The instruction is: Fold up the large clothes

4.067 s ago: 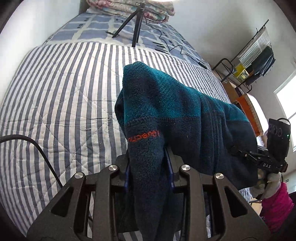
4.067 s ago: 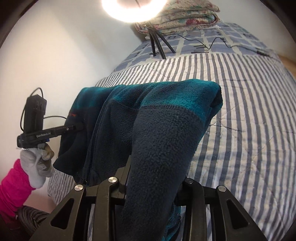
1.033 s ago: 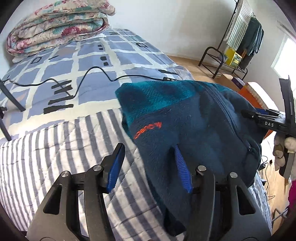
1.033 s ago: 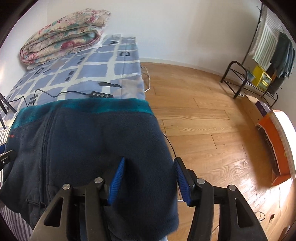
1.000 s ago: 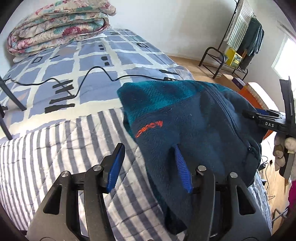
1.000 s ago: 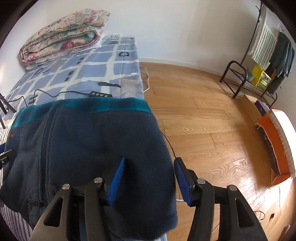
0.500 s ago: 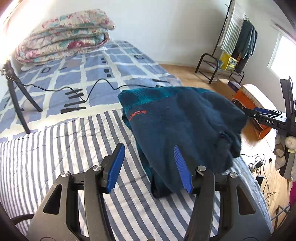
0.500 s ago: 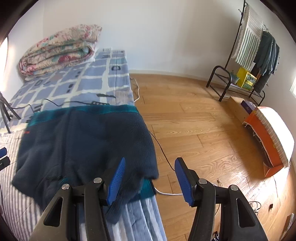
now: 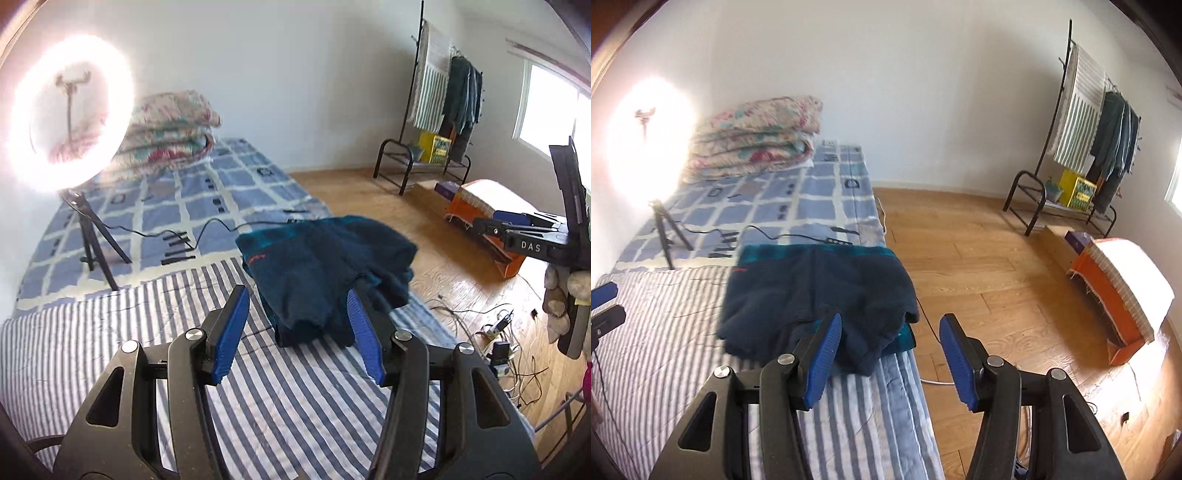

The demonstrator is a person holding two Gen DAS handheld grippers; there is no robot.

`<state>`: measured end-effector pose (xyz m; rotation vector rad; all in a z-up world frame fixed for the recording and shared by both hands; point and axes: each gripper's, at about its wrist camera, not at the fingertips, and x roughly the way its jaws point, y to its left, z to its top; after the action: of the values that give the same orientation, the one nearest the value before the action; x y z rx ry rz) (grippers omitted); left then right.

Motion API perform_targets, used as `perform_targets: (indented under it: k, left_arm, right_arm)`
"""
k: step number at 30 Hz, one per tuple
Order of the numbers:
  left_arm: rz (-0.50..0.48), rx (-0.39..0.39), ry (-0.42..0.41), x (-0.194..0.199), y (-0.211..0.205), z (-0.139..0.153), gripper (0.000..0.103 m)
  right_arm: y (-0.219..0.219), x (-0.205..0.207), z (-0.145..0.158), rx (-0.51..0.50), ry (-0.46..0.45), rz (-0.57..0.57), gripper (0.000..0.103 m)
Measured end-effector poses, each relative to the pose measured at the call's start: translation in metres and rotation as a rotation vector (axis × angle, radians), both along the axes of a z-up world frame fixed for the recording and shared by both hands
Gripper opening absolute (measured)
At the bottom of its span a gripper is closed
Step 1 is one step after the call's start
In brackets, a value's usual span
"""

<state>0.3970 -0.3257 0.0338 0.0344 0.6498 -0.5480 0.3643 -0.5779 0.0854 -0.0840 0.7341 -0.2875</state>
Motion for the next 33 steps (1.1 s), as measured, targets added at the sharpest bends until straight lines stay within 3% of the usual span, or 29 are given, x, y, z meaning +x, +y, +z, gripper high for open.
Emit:
perform_targets:
  k: [11, 19, 21, 26, 33]
  left_arm:
    - [-0.019, -0.024, -0.071, -0.102, 0.038, 0.047, 0.057]
    - [-0.014, -0.025, -0.095, -0.171, 0.069, 0.055, 0.058]
    - [-0.007, -0.025, -0.103, -0.189, 0.077, 0.057, 0.070]
    - [-0.021, -0.018, -0.133, -0.221, 0.087, 0.057, 0.079]
    - [-0.032, -0.002, -0.151, -0.243, 0.090, 0.047, 0.079]
  right_arm:
    - [0.059, -0.104, 0.042, 0.013, -0.053, 0.027, 0.058]
    - [0.087, -0.166, 0.037, 0.111, -0.090, 0.038, 0.068]
    - [0.096, -0.180, 0.034, 0.101, -0.105, 0.037, 0.072]
    - [0.116, -0.213, 0.026, 0.089, -0.166, 0.017, 0.082]
    - [0.123, -0.237, 0.016, 0.115, -0.187, 0.021, 0.083]
